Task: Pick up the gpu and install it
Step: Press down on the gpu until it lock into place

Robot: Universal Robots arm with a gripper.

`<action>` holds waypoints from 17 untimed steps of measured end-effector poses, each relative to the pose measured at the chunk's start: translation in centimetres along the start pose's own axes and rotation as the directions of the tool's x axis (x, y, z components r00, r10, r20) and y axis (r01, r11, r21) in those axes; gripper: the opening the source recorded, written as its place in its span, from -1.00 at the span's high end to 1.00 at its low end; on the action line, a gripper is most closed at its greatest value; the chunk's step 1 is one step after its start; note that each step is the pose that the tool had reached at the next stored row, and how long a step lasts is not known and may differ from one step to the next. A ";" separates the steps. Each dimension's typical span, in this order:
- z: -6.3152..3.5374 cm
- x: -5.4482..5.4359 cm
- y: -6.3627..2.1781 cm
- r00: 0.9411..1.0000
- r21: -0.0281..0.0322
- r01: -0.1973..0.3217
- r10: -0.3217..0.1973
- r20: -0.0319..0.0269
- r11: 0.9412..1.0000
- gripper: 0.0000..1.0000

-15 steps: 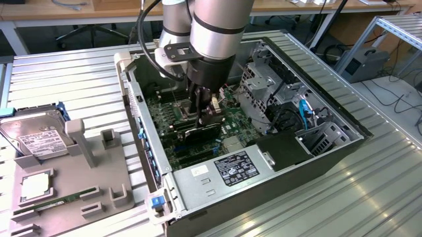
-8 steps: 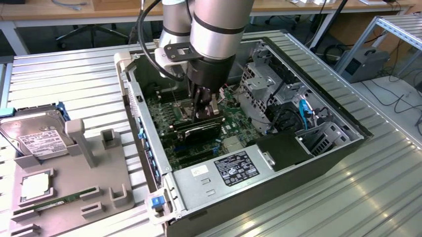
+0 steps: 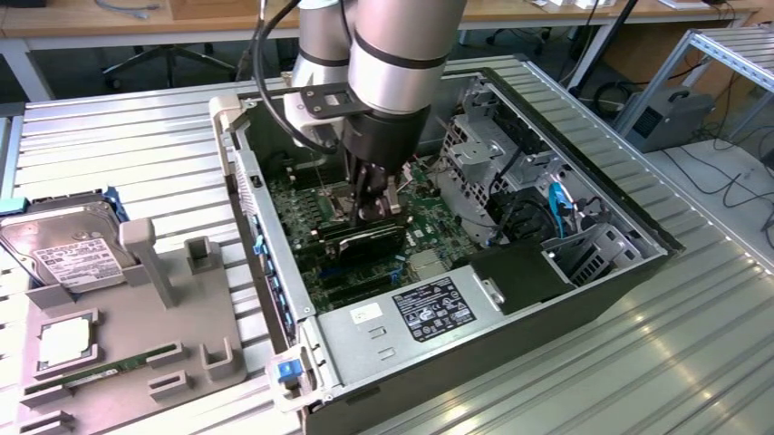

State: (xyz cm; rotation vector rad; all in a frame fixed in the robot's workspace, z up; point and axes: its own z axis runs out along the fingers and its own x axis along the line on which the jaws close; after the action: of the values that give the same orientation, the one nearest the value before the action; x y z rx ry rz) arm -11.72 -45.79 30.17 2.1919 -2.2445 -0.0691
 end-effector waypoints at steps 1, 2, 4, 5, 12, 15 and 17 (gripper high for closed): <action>0.32 0.0 -0.01 1.000 0.000 0.000 0.000 0.000 1.000 0.79; 0.75 0.0 -0.02 1.000 0.000 0.000 0.000 0.000 1.000 0.79; 0.85 0.0 -0.03 1.000 0.000 0.000 0.000 0.000 1.000 0.79; 0.85 0.0 -0.03 1.000 0.000 0.000 0.000 0.000 1.000 0.79; 2.11 -0.6 0.05 1.000 0.000 0.000 0.000 0.002 1.000 0.79; 2.66 -0.6 0.04 1.000 0.000 0.000 0.000 0.002 1.000 0.79; 2.89 -0.6 0.03 1.000 0.000 0.000 0.000 0.002 1.000 0.79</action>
State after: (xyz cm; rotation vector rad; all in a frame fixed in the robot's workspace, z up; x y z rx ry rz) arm -11.84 -45.16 27.30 2.1927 -2.2454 -0.0716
